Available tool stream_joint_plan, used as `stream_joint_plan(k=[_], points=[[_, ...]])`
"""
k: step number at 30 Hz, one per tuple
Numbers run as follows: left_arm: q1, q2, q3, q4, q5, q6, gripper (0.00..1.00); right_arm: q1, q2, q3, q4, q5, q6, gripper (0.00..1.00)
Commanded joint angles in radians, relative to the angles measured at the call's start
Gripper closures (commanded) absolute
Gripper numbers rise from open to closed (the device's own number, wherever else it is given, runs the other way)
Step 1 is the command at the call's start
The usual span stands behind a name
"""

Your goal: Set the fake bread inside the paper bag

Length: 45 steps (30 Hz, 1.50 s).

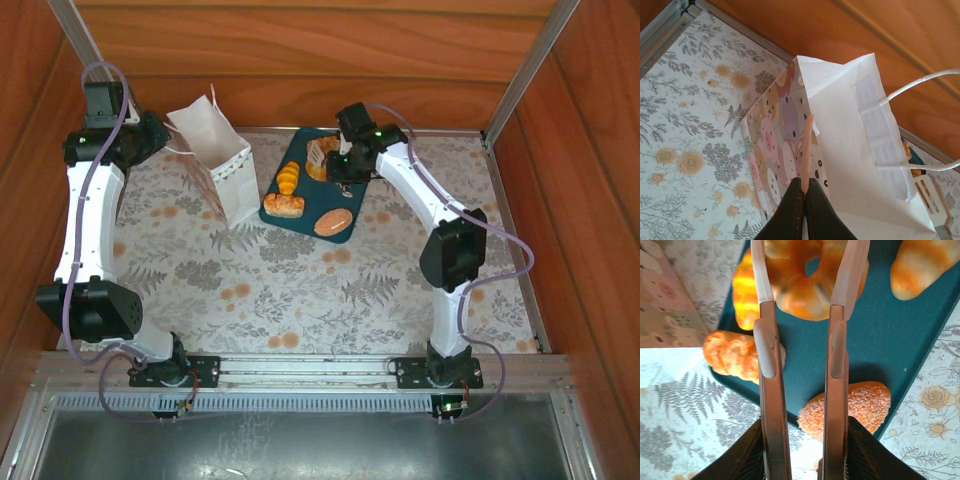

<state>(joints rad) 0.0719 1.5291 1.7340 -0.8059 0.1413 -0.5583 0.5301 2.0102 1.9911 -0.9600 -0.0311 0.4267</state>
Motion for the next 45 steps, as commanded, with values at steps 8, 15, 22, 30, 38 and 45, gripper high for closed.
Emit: stream_joint_plan(k=[8, 15, 22, 30, 38, 45], points=[[0.008, -0.012, -0.002, -0.004, 0.018, -0.009, 1.00, 0.055, -0.241, -0.032, 0.115, -0.096, 0.085, 0.64], [0.008, -0.011, 0.001, -0.003, 0.021, -0.008, 1.00, 0.192, -0.287, 0.061, 0.120, -0.070, 0.079, 0.64], [0.007, -0.013, -0.002, -0.004, 0.022, -0.008, 1.00, 0.304, -0.252, 0.172, 0.133, -0.064, 0.070, 0.64], [0.007, -0.013, 0.000, -0.004, 0.025, -0.008, 1.00, 0.358, -0.139, 0.311, 0.130, -0.102, 0.066, 0.64], [0.007, -0.017, -0.003, -0.004, 0.026, -0.008, 1.00, 0.366, -0.018, 0.418, 0.177, -0.098, 0.034, 0.64], [0.008, -0.018, -0.005, -0.004, 0.027, -0.008, 1.00, 0.363, 0.076, 0.492, 0.145, -0.085, 0.015, 0.62]])
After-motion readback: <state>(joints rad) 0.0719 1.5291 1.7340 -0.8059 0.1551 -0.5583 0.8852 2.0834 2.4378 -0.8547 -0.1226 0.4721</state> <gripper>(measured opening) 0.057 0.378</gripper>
